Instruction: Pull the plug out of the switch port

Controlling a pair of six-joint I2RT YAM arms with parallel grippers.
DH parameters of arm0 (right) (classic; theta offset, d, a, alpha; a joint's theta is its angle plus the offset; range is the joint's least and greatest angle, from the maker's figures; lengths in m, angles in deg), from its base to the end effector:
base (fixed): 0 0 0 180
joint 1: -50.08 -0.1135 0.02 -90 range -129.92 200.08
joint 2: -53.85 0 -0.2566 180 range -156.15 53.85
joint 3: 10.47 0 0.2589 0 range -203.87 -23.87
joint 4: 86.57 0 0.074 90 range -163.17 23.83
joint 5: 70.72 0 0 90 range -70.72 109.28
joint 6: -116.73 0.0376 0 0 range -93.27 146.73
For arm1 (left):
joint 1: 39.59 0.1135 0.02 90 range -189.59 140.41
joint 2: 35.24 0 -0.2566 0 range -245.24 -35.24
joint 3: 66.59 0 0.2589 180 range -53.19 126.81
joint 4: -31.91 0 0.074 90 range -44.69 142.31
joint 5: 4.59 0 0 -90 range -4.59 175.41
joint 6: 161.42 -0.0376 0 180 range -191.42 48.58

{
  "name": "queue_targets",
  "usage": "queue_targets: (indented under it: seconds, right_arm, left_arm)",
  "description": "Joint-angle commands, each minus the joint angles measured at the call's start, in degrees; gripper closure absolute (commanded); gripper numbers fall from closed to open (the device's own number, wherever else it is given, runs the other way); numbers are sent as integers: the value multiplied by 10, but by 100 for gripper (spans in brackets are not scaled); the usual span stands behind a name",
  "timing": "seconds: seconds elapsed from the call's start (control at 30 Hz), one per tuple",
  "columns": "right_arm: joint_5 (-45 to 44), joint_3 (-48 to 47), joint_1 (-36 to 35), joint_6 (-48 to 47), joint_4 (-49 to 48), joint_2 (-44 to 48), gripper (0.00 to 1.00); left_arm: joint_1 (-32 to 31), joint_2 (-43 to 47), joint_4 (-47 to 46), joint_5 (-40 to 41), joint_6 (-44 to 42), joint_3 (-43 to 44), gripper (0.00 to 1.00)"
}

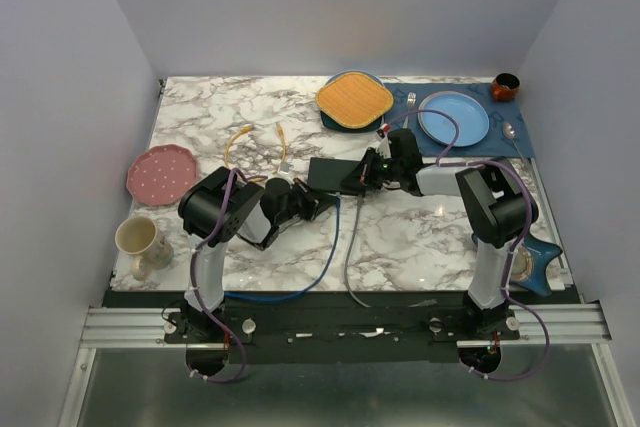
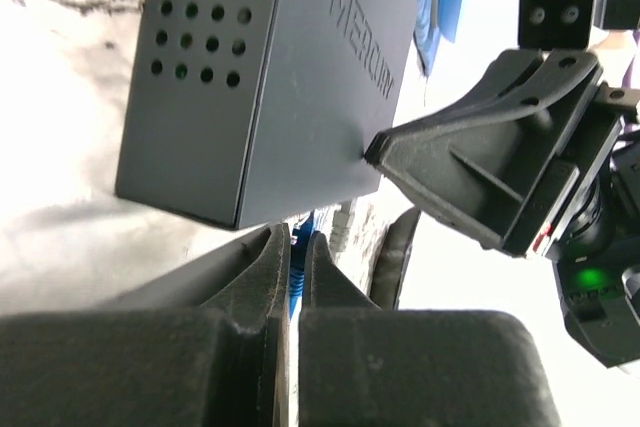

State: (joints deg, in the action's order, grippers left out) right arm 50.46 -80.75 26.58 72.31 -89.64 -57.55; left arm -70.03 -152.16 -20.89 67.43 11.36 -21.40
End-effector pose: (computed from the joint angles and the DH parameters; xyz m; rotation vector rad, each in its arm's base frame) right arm 0.3520 0.1743 0.1167 0.1398 2.4251 1.2181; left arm 0.2710 -0.1727 0.0608 -0.7591 2.1174 -1.5275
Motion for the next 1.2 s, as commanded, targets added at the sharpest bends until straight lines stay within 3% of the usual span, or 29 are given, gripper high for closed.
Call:
queue_targets:
  seconds: [0.0, 0.3, 0.5, 0.67, 0.77, 0.93, 1.17]
  right_arm:
    - [-43, 14, 4, -23, 51, -3, 99]
    - [-62, 23, -1, -46, 79, 36, 99]
    - [-60, 19, -1, -41, 75, 23, 99]
    - [-67, 17, -1, -42, 76, 41, 99]
    - [-71, 20, -2, -43, 79, 70, 99]
    - [-79, 39, -2, -51, 94, 147, 99]
    - [-79, 80, -1, -62, 104, 252, 99]
  left_arm:
    - [-3, -4, 82, -26, -28, -18, 100]
    - [0, 27, 162, -34, -50, -16, 100]
    - [5, 187, 329, -29, -146, -37, 100]
    - [5, 385, 528, 12, -220, -4, 100]
    - [5, 466, 645, 73, -271, 62, 100]
    - [16, 478, 776, 138, -318, 222, 100]
    - [123, 389, 762, 134, -308, 371, 100]
